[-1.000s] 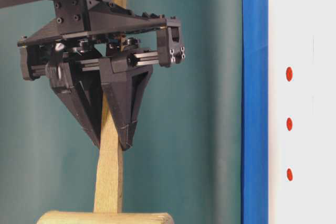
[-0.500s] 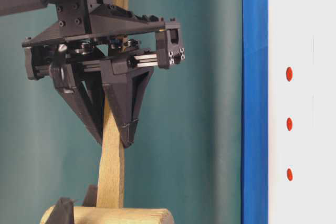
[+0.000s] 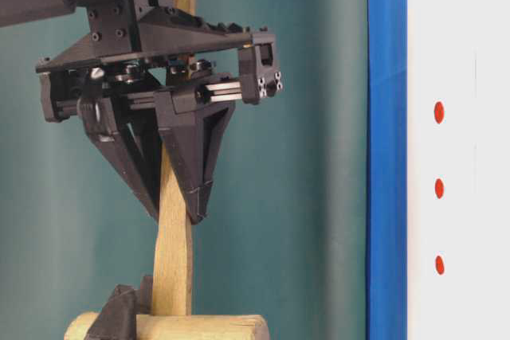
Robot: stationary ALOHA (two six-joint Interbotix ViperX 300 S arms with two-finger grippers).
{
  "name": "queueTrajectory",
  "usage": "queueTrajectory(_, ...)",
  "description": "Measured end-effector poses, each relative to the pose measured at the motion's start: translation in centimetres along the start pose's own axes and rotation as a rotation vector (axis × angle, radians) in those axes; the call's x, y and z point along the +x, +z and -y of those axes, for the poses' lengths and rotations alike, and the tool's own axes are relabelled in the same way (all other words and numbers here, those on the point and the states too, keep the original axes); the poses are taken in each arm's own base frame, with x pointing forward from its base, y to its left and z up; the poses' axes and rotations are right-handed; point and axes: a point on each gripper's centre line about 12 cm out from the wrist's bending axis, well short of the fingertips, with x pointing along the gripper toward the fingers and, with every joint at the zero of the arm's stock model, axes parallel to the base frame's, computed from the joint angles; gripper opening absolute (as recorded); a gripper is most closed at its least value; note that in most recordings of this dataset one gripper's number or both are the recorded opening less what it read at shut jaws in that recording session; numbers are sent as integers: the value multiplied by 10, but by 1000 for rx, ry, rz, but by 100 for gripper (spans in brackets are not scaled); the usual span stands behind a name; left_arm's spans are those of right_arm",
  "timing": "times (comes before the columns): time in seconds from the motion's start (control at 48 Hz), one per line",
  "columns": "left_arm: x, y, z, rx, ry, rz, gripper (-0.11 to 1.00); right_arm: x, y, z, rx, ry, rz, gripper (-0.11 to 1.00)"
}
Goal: Hit the mark with a hammer.
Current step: 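Reach the left gripper to the mallet head and close on it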
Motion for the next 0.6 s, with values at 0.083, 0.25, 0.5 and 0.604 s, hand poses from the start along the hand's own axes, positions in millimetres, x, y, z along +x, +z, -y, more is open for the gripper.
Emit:
queueTrajectory(0.083,0,0,0,0,0,-2,43,0,0,0,7,-1,-3,12)
queueTrajectory(0.25,0,0,0,9,1,-4,43,1,-1,5,42,-19,-17,55)
queueTrajectory(0.5,-1,0,0,21,1,-4,43,1,-3,8,83,-29,-39,97)
queueTrajectory(0.604,-2,1,0,43,-1,-2,43,0,-4,7,108,1,-61,97)
